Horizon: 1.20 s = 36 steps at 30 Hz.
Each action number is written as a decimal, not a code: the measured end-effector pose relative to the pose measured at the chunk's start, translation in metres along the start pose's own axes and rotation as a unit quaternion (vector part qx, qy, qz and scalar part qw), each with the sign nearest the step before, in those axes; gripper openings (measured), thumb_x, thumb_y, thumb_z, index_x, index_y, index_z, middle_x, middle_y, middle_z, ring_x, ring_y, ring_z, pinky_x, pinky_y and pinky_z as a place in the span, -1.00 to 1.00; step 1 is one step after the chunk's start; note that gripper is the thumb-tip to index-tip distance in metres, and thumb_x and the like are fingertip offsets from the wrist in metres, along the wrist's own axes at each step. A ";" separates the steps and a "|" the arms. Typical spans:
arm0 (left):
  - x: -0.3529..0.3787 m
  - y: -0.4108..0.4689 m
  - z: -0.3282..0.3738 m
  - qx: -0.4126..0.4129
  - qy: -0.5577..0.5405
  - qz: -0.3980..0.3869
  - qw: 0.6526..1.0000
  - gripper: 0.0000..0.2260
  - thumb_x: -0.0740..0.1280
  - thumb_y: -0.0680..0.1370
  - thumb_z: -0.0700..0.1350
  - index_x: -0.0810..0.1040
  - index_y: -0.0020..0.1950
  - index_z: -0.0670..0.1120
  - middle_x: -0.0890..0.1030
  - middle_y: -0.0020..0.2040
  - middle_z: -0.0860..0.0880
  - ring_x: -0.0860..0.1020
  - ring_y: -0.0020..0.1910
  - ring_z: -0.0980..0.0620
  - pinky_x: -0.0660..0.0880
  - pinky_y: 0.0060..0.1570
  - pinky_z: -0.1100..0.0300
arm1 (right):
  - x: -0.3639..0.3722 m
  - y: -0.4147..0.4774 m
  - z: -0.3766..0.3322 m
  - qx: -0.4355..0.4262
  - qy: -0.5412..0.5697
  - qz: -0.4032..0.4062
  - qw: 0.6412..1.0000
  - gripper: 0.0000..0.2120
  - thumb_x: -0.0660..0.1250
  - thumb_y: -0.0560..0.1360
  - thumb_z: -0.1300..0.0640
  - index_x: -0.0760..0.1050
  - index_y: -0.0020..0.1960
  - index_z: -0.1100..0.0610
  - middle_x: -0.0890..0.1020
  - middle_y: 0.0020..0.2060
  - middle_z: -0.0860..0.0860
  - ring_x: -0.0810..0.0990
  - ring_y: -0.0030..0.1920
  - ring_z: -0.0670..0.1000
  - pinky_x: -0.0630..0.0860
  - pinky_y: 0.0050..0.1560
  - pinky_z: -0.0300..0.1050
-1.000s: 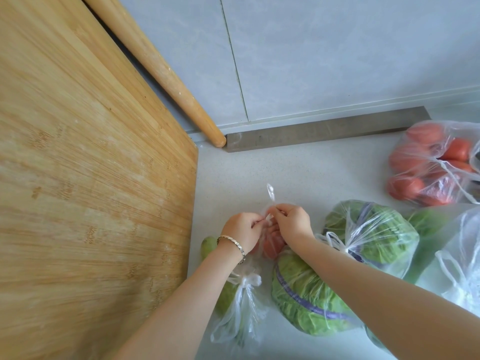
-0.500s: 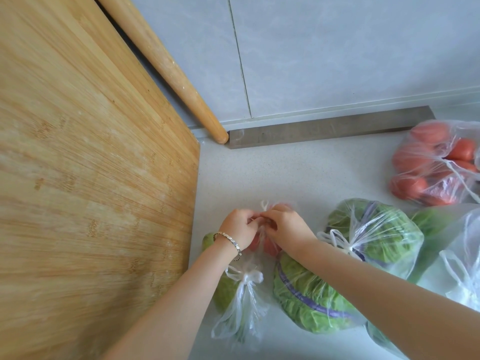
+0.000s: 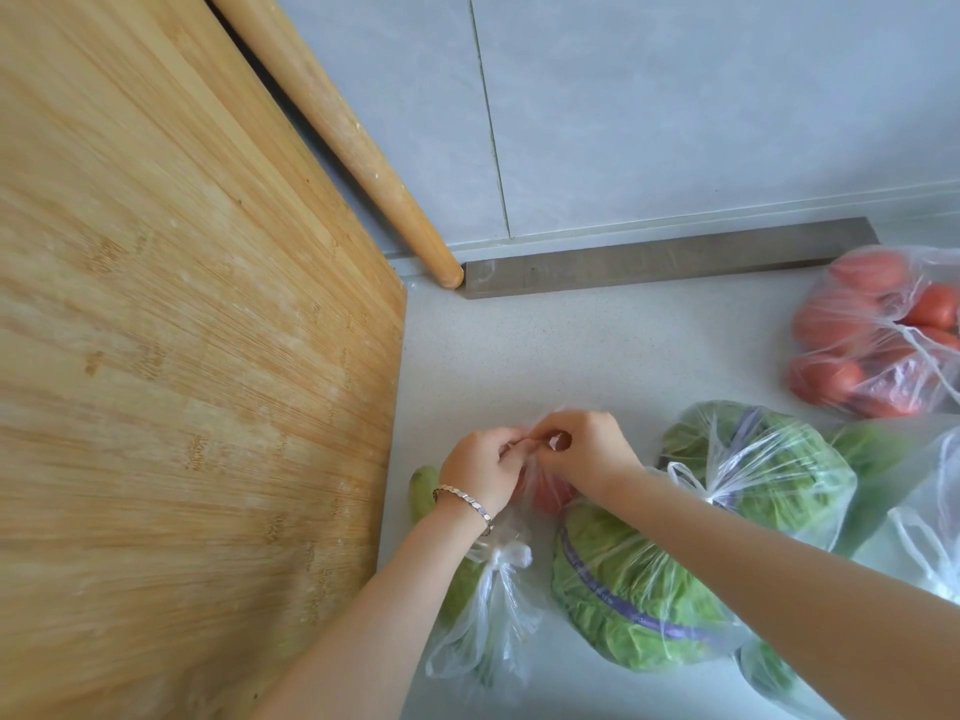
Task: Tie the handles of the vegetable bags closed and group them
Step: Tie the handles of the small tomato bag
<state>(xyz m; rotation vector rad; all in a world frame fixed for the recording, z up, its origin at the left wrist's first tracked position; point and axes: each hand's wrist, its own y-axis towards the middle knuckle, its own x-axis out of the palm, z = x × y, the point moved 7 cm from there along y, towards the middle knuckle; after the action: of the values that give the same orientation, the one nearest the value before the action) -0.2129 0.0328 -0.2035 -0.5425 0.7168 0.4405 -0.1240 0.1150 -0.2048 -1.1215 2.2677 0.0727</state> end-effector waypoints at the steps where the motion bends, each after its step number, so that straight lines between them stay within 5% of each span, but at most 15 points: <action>1: 0.000 -0.001 0.000 0.003 0.004 0.007 1.000 -0.80 0.24 0.55 -0.04 0.61 0.09 0.00 0.68 -0.18 -0.07 0.58 -0.26 -0.02 0.43 -0.28 0.19 | -0.001 -0.001 0.001 0.019 0.037 0.009 0.999 -0.91 0.40 0.37 0.26 0.64 -0.18 0.12 0.55 -0.38 -0.19 0.49 -0.41 -0.24 0.38 -0.35 -0.48; 4: 0.002 -0.002 -0.002 0.018 0.040 0.027 0.999 -0.77 0.19 0.57 -0.03 0.57 0.14 0.01 0.68 -0.17 -0.09 0.60 -0.19 -0.08 0.41 -0.27 0.19 | 0.000 -0.002 0.007 0.079 0.129 -0.001 0.989 -0.79 0.40 0.35 0.31 0.55 -0.31 0.01 0.57 -0.42 -0.13 0.44 -0.53 -0.26 0.31 -0.51 -0.48; 6: 0.002 -0.003 -0.003 0.025 0.030 0.041 0.998 -0.78 0.20 0.57 -0.02 0.59 0.10 0.00 0.65 -0.29 -0.08 0.56 -0.33 -0.03 0.34 -0.35 0.22 | 0.001 -0.002 0.012 0.141 0.188 -0.032 0.971 -0.80 0.39 0.37 0.32 0.54 -0.27 0.03 0.56 -0.47 -0.08 0.37 -0.59 -0.19 0.30 -0.58 -0.39; 9: 0.010 -0.001 -0.009 -0.012 -0.093 0.026 0.995 -0.82 0.23 0.56 -0.08 0.60 0.03 -0.07 0.49 -0.52 0.09 0.41 -0.54 0.19 0.33 -0.43 0.32 | 0.011 -0.005 0.022 0.240 0.344 -0.118 0.900 -0.84 0.35 0.40 0.39 0.57 -0.19 0.15 0.45 -0.59 -0.09 0.29 -0.62 -0.15 0.19 -0.62 -0.35; 11: 0.017 0.000 -0.010 -0.042 -0.158 0.004 0.987 -0.83 0.23 0.56 -0.11 0.60 0.00 -0.12 0.45 -0.60 0.10 0.40 -0.61 0.21 0.33 -0.48 0.39 | 0.015 -0.006 0.025 0.240 0.362 -0.153 0.888 -0.80 0.34 0.39 0.41 0.63 -0.14 0.15 0.42 -0.53 -0.06 0.28 -0.56 -0.13 0.19 -0.56 -0.32; 15: 0.021 0.003 -0.016 -0.127 -0.235 -0.024 0.963 -0.86 0.24 0.55 -0.15 0.58 -0.13 -0.01 0.50 -0.52 0.10 0.39 -0.64 0.26 0.26 -0.61 0.49 | 0.004 0.001 0.012 0.077 0.148 -0.085 0.982 -0.74 0.41 0.35 0.36 0.66 -0.06 0.06 0.50 -0.34 -0.11 0.40 -0.44 -0.22 0.36 -0.33 -0.37; 17: 0.025 0.004 -0.025 -0.186 -0.287 -0.042 0.939 -0.80 0.26 0.55 -0.15 0.55 -0.26 -0.01 0.50 -0.59 0.10 0.32 -0.66 0.22 0.19 -0.68 0.44 | 0.001 0.004 0.003 -0.004 0.013 -0.062 0.998 -0.83 0.39 0.41 0.25 0.66 -0.03 0.10 0.58 -0.28 -0.06 0.45 -0.33 -0.16 0.39 -0.24 -0.31; 20: 0.032 0.002 -0.034 -0.261 -0.373 -0.079 0.887 -0.75 0.27 0.54 -0.15 0.54 -0.35 -0.11 0.49 -0.61 0.07 0.25 -0.70 0.21 0.12 -0.71 0.40 | 0.000 0.002 -0.016 -0.172 -0.170 -0.026 0.970 -0.79 0.25 0.46 0.12 0.67 -0.14 0.13 0.65 -0.26 0.06 0.59 -0.28 0.08 0.50 -0.33 -0.12; 23: 0.034 -0.004 -0.032 -0.287 -0.400 -0.103 0.864 -0.78 0.27 0.54 -0.19 0.53 -0.31 -0.13 0.50 -0.62 0.06 0.27 -0.71 0.22 0.11 -0.72 0.41 | 0.001 -0.007 -0.028 -0.311 -0.271 0.003 0.911 -0.71 0.15 0.41 0.07 0.65 -0.28 0.02 0.62 -0.34 -0.05 0.57 -0.42 -0.01 0.39 -0.57 -0.29; 25: 0.028 -0.005 -0.025 -0.264 -0.358 -0.104 0.890 -0.81 0.27 0.54 -0.21 0.55 -0.27 -0.16 0.49 -0.64 0.07 0.28 -0.71 0.23 0.14 -0.71 0.42 | 0.005 -0.011 -0.029 -0.351 -0.294 -0.028 0.889 -0.72 0.15 0.41 0.07 0.65 -0.23 -0.01 0.60 -0.29 -0.05 0.55 -0.37 -0.02 0.39 -0.54 -0.28; 29: 0.007 0.005 -0.008 -0.098 -0.014 -0.040 0.994 -0.81 0.25 0.54 -0.12 0.64 -0.10 -0.14 0.55 -0.38 0.07 0.49 -0.37 0.09 0.39 -0.33 0.32 | 0.011 -0.015 -0.024 -0.363 -0.275 -0.102 0.884 -0.81 0.22 0.39 0.07 0.61 -0.25 0.01 0.59 -0.24 -0.06 0.58 -0.28 0.03 0.52 -0.32 -0.11; 33: 0.004 0.007 -0.013 -0.093 0.085 -0.002 0.992 -0.79 0.21 0.56 -0.06 0.62 -0.05 -0.09 0.65 -0.14 -0.07 0.57 -0.14 -0.09 0.41 -0.20 0.16 | 0.008 -0.020 -0.023 -0.350 -0.263 -0.095 0.894 -0.94 0.38 0.23 0.14 0.59 -0.40 0.00 0.56 -0.34 -0.12 0.54 -0.37 -0.01 0.52 -0.30 -0.18; 36: 0.006 0.010 -0.022 -0.117 0.097 0.001 0.988 -0.77 0.21 0.56 -0.05 0.61 -0.09 -0.13 0.66 -0.14 -0.13 0.59 -0.14 -0.13 0.47 -0.20 0.11 | 0.011 -0.017 -0.020 -0.301 -0.286 -0.109 0.903 -0.88 0.34 0.34 0.19 0.61 -0.34 0.06 0.58 -0.32 -0.08 0.55 -0.25 0.02 0.53 -0.22 -0.14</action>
<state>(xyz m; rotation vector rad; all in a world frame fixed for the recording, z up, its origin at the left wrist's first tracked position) -0.2253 0.0288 -0.2245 -0.8131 0.8569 0.4812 -0.1259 0.0905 -0.1907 -1.4146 1.6037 0.9395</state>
